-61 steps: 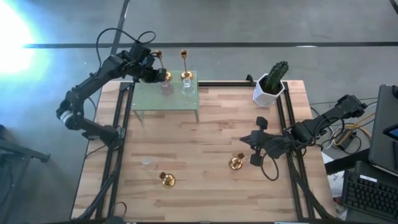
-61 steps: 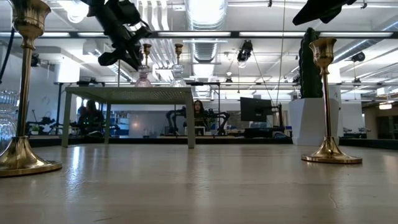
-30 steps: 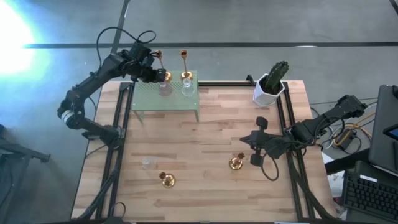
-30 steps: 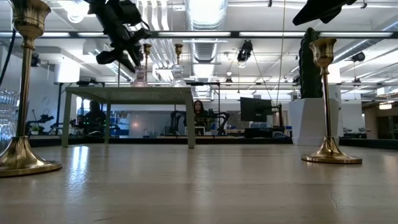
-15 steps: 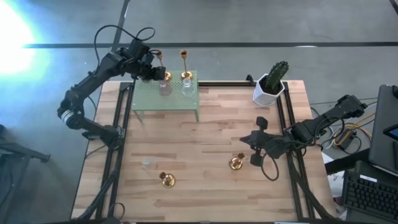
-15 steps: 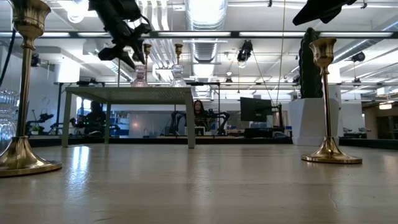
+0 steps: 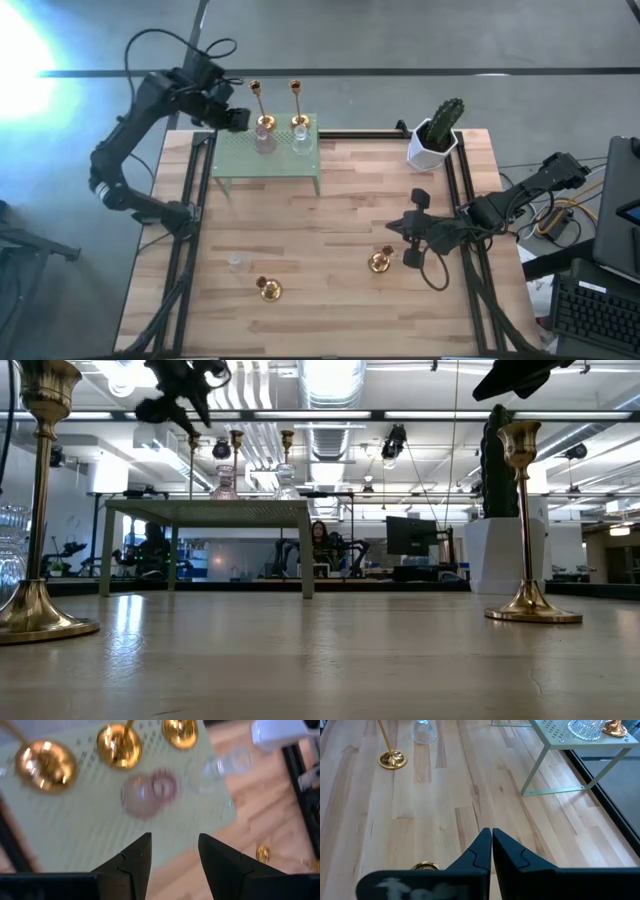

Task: Pick & Place candle stick holders
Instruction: Put the transparent candle holder on the shelf

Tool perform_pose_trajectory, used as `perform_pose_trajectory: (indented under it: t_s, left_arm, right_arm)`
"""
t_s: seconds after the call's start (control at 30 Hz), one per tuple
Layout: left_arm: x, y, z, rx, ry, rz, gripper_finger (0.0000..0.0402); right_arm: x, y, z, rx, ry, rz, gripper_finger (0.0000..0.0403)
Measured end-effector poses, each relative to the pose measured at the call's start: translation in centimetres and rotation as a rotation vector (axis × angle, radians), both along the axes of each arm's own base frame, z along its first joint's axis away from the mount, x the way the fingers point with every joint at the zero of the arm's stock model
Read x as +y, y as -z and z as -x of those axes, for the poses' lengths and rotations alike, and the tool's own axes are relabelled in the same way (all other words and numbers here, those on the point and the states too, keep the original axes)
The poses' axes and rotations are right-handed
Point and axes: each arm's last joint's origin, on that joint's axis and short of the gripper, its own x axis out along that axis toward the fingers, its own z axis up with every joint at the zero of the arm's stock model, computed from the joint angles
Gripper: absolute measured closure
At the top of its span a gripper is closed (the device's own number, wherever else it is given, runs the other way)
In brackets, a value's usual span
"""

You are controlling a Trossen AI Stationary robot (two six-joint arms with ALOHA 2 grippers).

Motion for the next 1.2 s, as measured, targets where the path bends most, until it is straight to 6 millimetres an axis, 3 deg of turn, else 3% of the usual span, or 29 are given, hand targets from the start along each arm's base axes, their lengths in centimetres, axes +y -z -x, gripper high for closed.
perform_pose_trajectory:
  t_s: [0.27, 0.53, 0.83, 1.0, 1.2]
  left_arm:
    - [-5.9, -2.5, 2.9, 0.034, 0.072, -0.004, 0.0236]
    - [-10.7, -3.2, 5.6, -0.058, 0.128, -0.055, 0.0236]
    - [-13.2, 1.0, 6.6, 0.012, 0.228, 0.043, 0.0236]
    - [-13.5, 3.6, 6.5, 0.09, 0.299, 0.07, 0.0236]
    - [-13.5, 5.3, 6.2, 0.148, 0.39, 0.08, 0.0236]
  right_arm:
    - [0.0, 0.0, 0.0, 0.0, 0.0, 0.0, 0.0394]
    - [0.0, 0.0, 0.0, -0.004, 0.007, -0.009, 0.0394]
    - [-0.3, -0.2, 0.0, -0.063, 0.127, -0.016, 0.0394]
    - [-0.2, -0.4, -0.2, -0.112, 0.168, -0.051, 0.0394]
    - [-0.1, -0.9, -0.6, -0.182, 0.187, -0.077, 0.0394]
